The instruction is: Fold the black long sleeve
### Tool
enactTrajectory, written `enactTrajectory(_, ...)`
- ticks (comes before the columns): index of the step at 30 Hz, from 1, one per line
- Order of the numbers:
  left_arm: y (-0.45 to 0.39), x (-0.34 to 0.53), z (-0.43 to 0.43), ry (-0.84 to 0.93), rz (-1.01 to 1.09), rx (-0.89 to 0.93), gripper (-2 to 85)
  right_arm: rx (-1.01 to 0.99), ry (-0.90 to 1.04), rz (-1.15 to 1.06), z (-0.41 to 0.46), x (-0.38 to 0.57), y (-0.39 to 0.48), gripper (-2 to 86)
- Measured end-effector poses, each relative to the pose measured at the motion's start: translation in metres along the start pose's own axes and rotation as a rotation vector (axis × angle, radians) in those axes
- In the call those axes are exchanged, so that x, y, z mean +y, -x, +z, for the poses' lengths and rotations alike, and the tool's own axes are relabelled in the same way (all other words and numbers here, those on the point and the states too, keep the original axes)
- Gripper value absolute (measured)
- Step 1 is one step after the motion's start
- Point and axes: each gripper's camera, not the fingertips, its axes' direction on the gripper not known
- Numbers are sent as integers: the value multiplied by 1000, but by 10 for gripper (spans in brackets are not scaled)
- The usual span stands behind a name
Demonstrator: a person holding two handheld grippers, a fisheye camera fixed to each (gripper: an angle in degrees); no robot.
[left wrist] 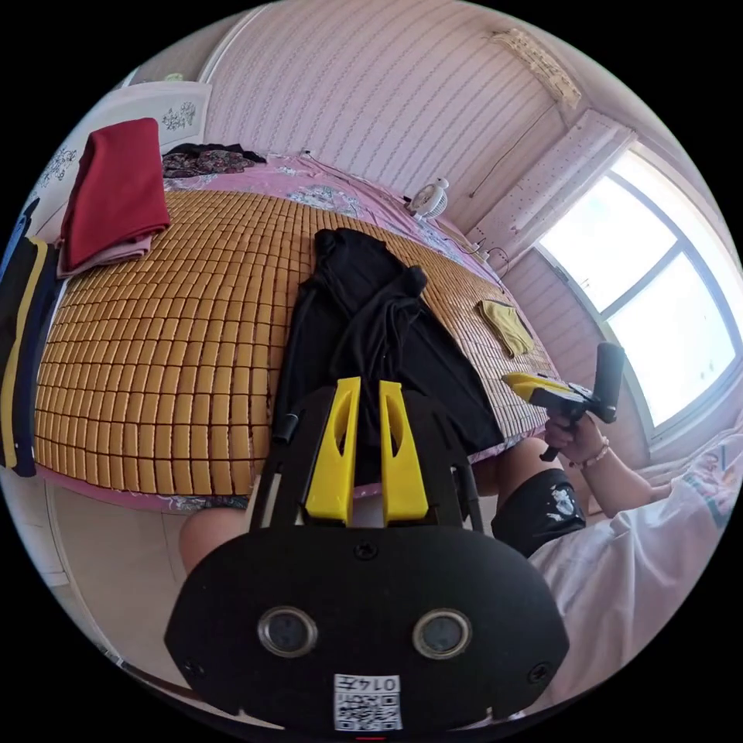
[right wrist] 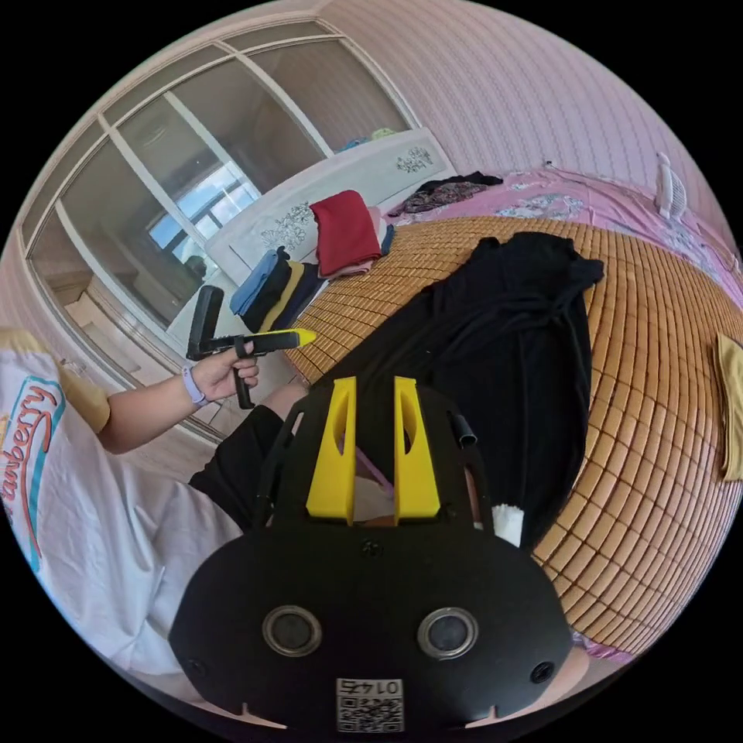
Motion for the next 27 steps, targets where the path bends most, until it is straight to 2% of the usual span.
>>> enactTrajectory(2,-3,19,14,22,41,-19,66,43,-16,114,-3,-6,-33,78)
enactTrajectory(8,-11,38,80,111,145,-195,81,216,-41,223,1,-77,-101,89)
enactTrajectory(13,0,58,138,280,168,-212,83,329,-67,255,22,-178,-162,118)
enactTrajectory(17,3,78,146,241,193,-203,65,328,-107,451,52,-246,-239,133)
enactTrajectory(20,6,84,154,269,194,-153,14,346,-120,549,74,-278,-280,114)
enactTrajectory(24,11,95,159,264,210,-126,-5,291,-88,536,86,-312,-302,36)
enactTrajectory(27,19,104,150,214,224,-29,-8,290,-68,377,79,-353,-287,22)
